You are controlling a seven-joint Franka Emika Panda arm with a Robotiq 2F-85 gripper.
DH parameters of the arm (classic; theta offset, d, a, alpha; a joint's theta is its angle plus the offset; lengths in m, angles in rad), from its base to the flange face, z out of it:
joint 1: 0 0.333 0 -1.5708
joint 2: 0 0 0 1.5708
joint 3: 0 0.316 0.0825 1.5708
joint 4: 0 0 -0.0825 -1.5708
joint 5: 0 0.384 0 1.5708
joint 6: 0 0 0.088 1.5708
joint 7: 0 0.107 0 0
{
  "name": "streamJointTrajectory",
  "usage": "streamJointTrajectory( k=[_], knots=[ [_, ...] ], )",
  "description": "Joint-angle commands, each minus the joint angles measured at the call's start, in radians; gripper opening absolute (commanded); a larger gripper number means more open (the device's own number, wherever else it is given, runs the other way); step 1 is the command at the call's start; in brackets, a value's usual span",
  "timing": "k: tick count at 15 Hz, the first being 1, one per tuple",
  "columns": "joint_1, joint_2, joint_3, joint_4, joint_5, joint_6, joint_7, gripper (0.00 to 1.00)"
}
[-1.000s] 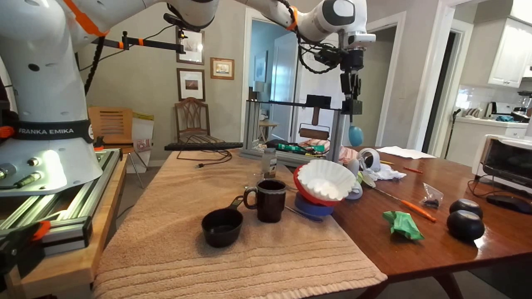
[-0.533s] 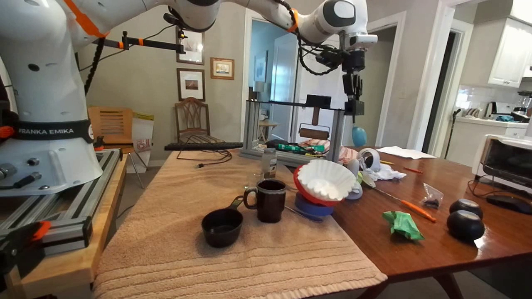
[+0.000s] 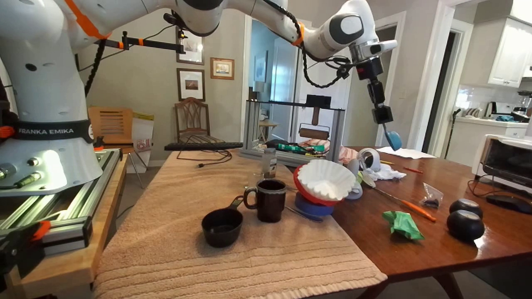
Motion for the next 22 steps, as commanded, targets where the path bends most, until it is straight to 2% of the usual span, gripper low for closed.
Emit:
streamJointTrajectory(
  k=[1,3,8,12,14,16,17,18,19,21,22],
  knots=[
    [-0.039,0.029,0.041,-0.032,-0.005,0.140,-0.201,0.22],
    [-0.055,0.027,0.067,-0.044,0.000,0.078,-0.323,0.22],
    [-0.029,0.037,0.018,-0.043,-0.058,-0.112,-0.413,0.22],
    [-0.014,0.052,0.020,-0.016,-0.049,-0.152,-0.386,0.22],
    [-0.035,0.059,0.069,0.004,-0.037,-0.174,-0.414,0.22],
    [-0.034,0.075,0.086,0.032,-0.028,-0.236,-0.403,0.22],
    [-0.031,0.084,0.087,0.047,-0.029,-0.266,-0.380,0.22],
    [0.006,0.090,0.032,0.060,-0.067,-0.297,-0.247,0.22],
    [-0.020,0.050,0.069,-0.010,-0.042,-0.232,-0.352,0.47],
    [-0.005,0.057,0.050,0.005,-0.050,-0.262,-0.290,0.47],
    [-0.002,0.059,0.046,0.009,-0.051,-0.265,-0.279,0.22]
  ],
)
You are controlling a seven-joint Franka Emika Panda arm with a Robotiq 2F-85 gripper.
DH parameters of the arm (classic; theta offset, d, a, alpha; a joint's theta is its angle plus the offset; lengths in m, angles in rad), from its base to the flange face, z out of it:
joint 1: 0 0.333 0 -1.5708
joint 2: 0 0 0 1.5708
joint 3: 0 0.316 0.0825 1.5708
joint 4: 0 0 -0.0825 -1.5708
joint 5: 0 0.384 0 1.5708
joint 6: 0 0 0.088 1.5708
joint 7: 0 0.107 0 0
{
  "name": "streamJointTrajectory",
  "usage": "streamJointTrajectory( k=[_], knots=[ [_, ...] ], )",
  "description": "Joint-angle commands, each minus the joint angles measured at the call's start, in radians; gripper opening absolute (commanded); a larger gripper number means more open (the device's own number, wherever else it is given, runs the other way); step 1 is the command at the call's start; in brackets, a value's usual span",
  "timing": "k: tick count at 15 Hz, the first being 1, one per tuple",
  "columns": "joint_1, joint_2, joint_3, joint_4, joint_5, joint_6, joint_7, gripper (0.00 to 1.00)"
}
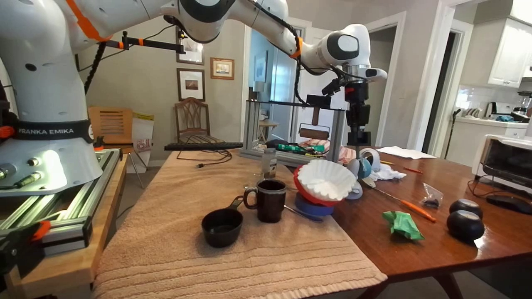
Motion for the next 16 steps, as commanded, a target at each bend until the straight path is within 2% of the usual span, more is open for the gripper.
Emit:
streamJointTrajectory(
  k=[1,7,9,16],
  knots=[
    [-0.013,0.007,0.009,0.009,0.009,0.008,-0.021,0.22],
    [-0.125,0.073,0.152,0.072,0.133,0.126,-0.262,0.22],
    [-0.142,0.092,0.187,0.099,0.162,0.062,-0.310,0.22],
    [-0.115,0.089,0.148,0.110,0.129,-0.125,-0.215,0.22]
  ],
)
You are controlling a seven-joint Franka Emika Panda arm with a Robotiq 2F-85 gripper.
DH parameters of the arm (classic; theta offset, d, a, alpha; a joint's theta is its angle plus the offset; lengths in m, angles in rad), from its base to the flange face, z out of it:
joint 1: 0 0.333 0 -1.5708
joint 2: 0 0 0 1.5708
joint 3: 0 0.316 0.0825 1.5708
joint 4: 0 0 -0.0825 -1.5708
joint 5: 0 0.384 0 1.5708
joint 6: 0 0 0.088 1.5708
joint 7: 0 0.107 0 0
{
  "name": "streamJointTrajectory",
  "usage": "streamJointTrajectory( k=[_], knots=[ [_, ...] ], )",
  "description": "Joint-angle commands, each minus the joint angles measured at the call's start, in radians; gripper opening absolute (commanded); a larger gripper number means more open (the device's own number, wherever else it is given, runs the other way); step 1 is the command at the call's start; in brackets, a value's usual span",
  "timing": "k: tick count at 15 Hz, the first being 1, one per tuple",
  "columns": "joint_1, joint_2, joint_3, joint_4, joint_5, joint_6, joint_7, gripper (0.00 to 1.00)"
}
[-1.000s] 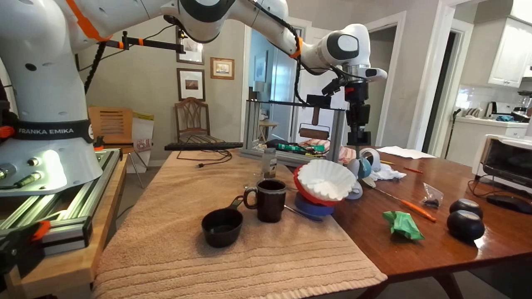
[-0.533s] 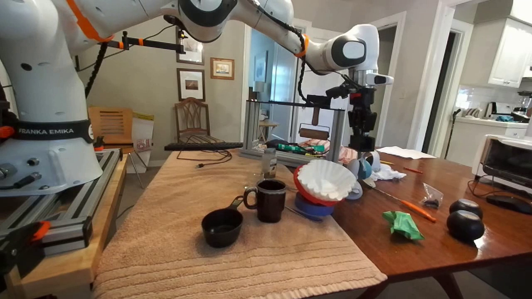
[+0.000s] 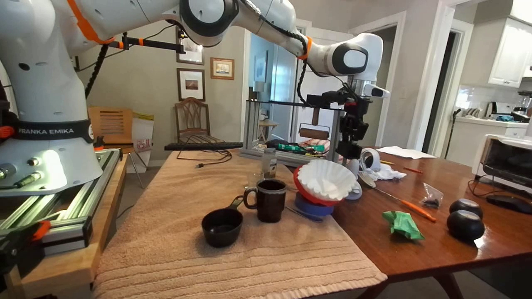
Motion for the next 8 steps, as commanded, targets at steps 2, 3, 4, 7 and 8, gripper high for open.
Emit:
streamJointTrajectory(
  k=[2,3,4,7,8],
  knots=[
    [0.028,0.022,-0.042,0.070,-0.016,-0.129,0.154,0.22],
    [0.039,0.025,-0.057,0.080,-0.019,-0.146,0.217,0.22],
    [0.047,0.029,-0.070,0.089,-0.022,-0.164,0.272,0.22],
    [0.037,0.000,-0.056,0.038,-0.011,-0.126,0.233,0.47],
    [0.041,0.000,-0.058,0.039,-0.012,-0.128,0.245,0.47]
  ],
)
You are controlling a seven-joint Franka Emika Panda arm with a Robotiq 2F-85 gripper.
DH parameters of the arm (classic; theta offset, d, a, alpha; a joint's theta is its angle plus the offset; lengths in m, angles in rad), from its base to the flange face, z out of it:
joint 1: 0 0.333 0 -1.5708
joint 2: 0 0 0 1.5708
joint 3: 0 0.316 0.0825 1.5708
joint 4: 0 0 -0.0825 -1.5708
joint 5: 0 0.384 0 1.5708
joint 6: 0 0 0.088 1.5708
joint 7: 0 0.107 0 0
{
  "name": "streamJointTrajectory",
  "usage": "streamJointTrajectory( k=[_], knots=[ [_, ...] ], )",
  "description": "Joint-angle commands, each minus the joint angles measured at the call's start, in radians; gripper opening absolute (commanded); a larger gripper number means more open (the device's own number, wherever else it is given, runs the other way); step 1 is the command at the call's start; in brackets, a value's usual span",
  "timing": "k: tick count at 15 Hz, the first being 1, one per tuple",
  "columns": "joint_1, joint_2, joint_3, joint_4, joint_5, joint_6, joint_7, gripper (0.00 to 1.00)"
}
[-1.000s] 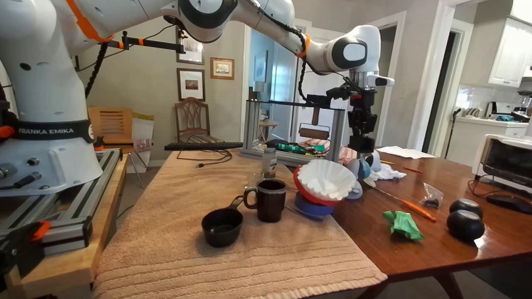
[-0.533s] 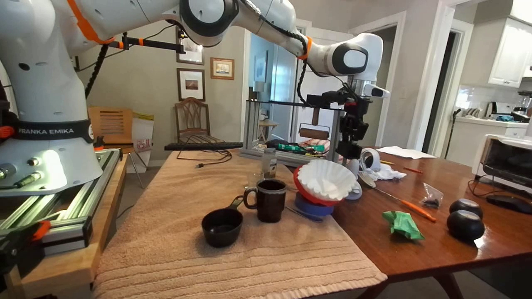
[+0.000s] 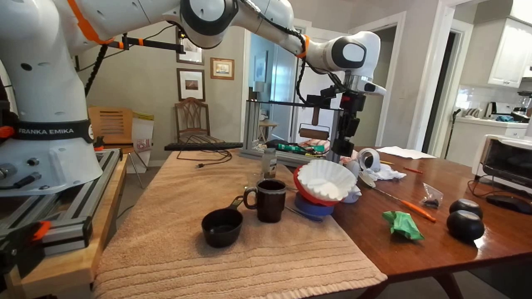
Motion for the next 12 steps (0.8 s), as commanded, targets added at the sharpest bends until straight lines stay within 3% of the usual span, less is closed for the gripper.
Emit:
streamJointTrajectory(
  k=[1,4,5,12],
  knots=[
    [0.001,0.000,-0.001,0.000,0.000,-0.001,0.004,0.47],
    [0.001,0.001,-0.003,0.001,-0.001,-0.002,0.006,0.47],
    [-0.008,-0.010,0.005,-0.010,0.002,0.006,-0.030,0.22],
    [-0.068,-0.146,0.043,-0.154,0.035,0.059,-0.221,0.22]
  ],
)
